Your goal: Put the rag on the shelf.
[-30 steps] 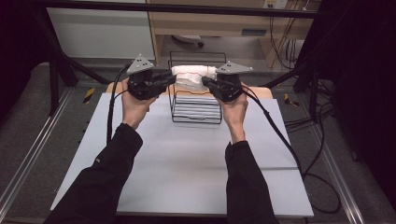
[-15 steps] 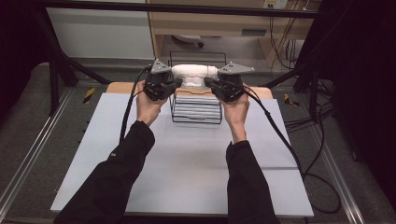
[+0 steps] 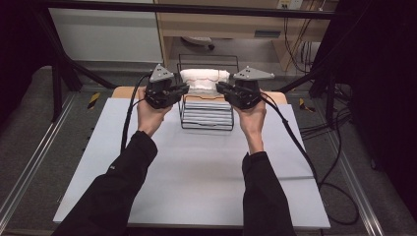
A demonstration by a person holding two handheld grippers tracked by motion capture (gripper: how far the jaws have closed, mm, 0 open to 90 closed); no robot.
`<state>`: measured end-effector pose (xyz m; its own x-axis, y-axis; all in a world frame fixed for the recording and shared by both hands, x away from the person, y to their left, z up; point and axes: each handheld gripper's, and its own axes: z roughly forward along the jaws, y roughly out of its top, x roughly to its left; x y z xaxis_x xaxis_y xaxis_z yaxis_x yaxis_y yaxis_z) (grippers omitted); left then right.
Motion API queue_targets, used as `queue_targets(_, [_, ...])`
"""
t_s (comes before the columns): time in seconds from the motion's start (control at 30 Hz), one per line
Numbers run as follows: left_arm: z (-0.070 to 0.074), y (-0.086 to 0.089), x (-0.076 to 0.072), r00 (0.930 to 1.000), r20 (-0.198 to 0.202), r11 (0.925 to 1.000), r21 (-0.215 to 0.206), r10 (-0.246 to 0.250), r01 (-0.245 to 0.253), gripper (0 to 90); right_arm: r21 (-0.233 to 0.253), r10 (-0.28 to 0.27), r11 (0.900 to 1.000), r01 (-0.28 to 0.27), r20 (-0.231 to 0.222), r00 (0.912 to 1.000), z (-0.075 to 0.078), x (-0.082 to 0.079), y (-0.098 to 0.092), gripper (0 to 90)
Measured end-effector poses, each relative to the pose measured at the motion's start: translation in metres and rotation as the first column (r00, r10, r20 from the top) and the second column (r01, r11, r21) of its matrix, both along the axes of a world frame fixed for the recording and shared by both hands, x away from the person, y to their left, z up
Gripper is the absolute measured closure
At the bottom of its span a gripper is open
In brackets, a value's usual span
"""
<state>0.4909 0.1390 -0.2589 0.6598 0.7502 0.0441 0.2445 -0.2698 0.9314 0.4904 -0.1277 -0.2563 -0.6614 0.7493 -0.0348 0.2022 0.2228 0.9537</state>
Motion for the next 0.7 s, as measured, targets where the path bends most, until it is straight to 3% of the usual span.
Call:
queue_targets(0.27, [-0.006, 0.017, -0.012, 0.9998, -0.021, 0.9999, 0.009, -0.007, 0.008, 58.4, 0.032, 0.034, 0.999, -0.033, -0.015, 0.9993, 0.001, -0.013, -0.010, 62.4])
queue_targets(0.37, [-0.012, 0.023, -0.016, 0.9992, -0.038, 0.9998, 0.015, -0.013, 0.014, 49.1, 0.027, 0.046, 0.999, -0.045, -0.032, 0.9985, -0.002, -0.018, -0.012, 50.9])
queue_targets(0.7, [-0.048, 0.047, -0.037, 0.9961, -0.086, 0.9991, 0.036, -0.017, 0.020, 26.1, 0.028, 0.082, 0.996, -0.079, -0.104, 0.9912, -0.024, -0.032, -0.024, 22.7])
